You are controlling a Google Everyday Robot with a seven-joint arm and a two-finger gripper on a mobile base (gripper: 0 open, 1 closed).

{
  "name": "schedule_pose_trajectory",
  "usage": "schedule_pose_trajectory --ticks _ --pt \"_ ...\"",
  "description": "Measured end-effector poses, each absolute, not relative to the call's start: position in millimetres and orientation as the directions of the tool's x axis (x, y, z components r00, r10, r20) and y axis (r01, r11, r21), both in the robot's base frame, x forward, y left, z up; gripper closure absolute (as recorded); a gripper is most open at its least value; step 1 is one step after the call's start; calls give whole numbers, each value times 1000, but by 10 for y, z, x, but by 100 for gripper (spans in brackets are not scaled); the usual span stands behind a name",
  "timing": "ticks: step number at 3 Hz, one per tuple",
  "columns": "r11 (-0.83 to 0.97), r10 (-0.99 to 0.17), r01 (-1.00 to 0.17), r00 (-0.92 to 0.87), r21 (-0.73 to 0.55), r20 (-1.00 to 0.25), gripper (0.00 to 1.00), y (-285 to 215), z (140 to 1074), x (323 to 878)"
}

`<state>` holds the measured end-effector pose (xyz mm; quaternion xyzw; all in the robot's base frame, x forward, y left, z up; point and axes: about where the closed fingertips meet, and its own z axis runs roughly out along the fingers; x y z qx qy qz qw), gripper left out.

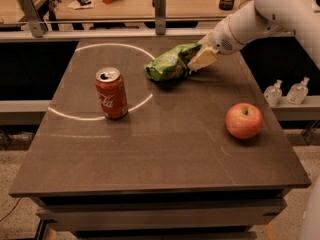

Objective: Pick green rice chip bag

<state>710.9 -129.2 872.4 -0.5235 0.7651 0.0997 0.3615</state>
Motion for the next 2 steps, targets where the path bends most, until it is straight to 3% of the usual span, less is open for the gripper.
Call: schedule_pose_trajectory --ticks 2 --pt "446 -717 -857 -170 -258 -676 87 -1266 8801 7123"
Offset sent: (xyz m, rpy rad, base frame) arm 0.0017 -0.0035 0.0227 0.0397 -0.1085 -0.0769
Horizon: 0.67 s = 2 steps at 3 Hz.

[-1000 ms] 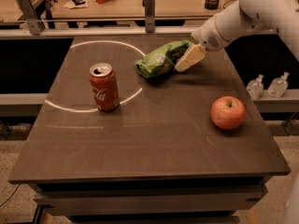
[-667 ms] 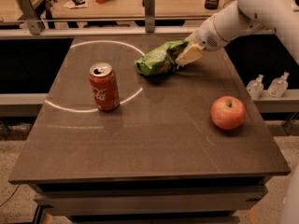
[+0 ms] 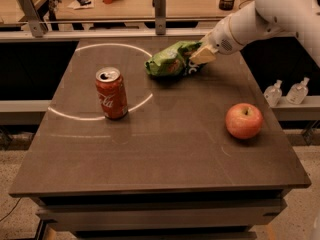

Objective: Pick green rice chip bag

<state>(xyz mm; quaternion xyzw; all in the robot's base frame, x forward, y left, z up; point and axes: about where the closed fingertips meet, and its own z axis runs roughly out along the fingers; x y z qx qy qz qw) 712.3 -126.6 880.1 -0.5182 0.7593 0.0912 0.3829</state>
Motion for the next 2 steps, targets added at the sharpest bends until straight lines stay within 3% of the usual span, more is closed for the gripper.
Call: schedule_pose_trajectory --ticks 1,2 --pt "523 -636 -812 -169 -260 -753 100 -1278 8984 7092" --pt "587 -541 -763 -121 -271 -832 100 -1276 9317 7084"
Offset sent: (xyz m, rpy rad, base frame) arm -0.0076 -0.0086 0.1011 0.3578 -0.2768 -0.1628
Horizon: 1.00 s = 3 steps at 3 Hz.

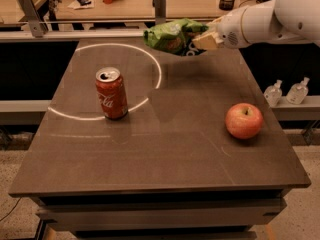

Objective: Pick green rice chip bag

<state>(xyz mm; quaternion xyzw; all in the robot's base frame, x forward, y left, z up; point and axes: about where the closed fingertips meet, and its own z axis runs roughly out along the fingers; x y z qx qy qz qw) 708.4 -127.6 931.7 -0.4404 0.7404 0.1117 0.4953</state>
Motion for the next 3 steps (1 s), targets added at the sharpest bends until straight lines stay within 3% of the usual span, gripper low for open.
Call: schedule_pose_trajectory --ticks 1,3 --pt "618 -490 -728 -62 -296 -870 100 -1265 9615 7089" --pt "609 -494 -709 13 -356 -870 100 -1244 9893 7123"
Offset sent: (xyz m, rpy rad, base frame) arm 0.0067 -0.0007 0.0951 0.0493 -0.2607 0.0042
